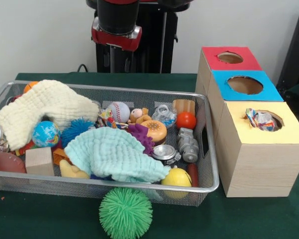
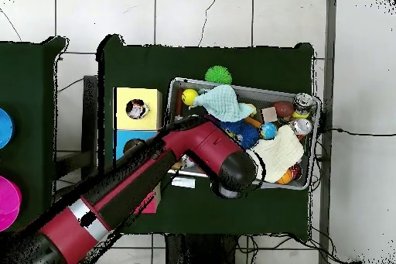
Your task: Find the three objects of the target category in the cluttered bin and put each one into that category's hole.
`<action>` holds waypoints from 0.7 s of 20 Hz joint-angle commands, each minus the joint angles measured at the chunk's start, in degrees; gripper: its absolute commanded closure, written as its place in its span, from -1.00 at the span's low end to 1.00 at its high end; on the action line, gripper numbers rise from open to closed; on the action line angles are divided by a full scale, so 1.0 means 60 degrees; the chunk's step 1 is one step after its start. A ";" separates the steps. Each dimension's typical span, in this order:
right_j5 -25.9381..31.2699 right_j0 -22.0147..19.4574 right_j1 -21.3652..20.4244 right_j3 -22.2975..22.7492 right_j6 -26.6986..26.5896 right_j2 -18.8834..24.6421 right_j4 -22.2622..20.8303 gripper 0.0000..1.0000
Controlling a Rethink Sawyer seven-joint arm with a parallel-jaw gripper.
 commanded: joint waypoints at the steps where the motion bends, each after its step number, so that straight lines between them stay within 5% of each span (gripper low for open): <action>1: 0.2989 0.0373 -0.1120 0.1254 -0.0124 0.0601 0.1986 -1.00; 8: 0.2412 0.0152 -0.1177 0.0691 0.0364 0.0637 0.1295 -1.00; 14: 0.2948 -0.0363 -0.1476 -0.0393 0.0306 0.0779 0.1154 -1.00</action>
